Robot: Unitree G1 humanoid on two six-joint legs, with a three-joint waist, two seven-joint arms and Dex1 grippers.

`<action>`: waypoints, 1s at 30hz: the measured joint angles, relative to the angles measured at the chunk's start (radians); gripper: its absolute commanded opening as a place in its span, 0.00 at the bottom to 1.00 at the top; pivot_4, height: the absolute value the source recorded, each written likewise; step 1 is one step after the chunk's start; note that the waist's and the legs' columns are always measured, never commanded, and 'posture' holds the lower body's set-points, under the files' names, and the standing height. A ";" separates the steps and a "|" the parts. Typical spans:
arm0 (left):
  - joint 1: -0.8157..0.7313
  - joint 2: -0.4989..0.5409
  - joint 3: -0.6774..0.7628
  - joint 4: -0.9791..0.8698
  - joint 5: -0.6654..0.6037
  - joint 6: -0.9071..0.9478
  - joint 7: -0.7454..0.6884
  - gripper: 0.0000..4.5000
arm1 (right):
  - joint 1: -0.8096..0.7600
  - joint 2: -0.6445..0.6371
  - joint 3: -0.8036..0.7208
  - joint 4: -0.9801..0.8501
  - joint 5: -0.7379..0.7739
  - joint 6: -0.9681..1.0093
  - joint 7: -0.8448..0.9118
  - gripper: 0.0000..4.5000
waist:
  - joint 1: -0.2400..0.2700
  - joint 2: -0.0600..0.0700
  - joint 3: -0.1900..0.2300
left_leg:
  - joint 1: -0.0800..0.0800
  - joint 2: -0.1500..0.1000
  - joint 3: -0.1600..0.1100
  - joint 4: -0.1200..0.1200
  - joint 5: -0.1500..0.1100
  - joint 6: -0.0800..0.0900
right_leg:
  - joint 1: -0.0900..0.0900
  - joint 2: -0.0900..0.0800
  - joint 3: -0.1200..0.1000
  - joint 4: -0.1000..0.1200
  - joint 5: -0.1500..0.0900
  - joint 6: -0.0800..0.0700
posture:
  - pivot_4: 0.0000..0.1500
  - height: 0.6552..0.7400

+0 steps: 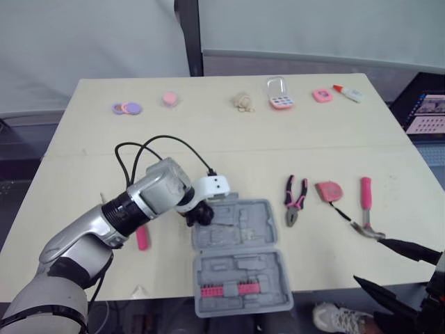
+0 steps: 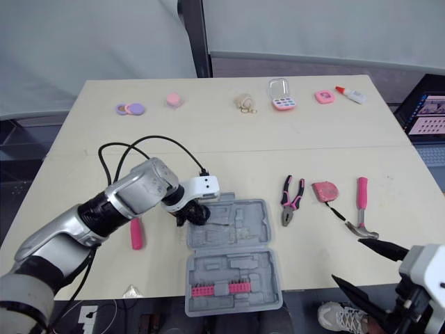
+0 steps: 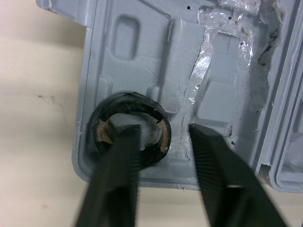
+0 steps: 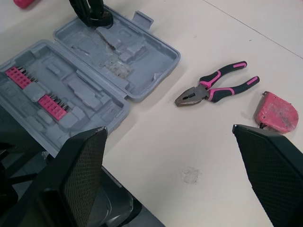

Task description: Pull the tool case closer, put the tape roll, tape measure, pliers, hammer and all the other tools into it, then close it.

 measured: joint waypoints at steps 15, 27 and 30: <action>0.087 0.112 0.293 -0.142 -0.208 0.044 -0.032 0.51 | -0.043 -0.007 0.012 0.006 -0.008 -0.002 0.000 1.00 | -0.003 0.001 -0.001 | 0.001 0.001 0.000 -0.001 0.000 0.000 | 0.000 0.000 0.000 0.000 0.000 0.000 | 1.00 1.00; 0.560 -0.057 0.778 0.012 -0.345 -0.719 -0.012 0.51 | -0.111 0.000 0.100 0.057 -0.068 -0.017 -0.011 1.00 | 0.011 0.002 -0.002 | 0.002 0.000 0.000 0.001 0.000 -0.001 | 0.002 0.000 0.000 -0.002 0.000 0.000 | 1.00 1.00; 0.586 -0.089 0.786 0.111 -0.328 -0.875 -0.026 0.51 | -0.125 0.001 0.123 0.070 -0.082 -0.028 -0.016 1.00 | 0.009 0.002 -0.002 | 0.002 0.000 0.000 0.001 0.000 -0.001 | 0.002 0.000 -0.001 -0.002 0.000 0.000 | 1.00 1.00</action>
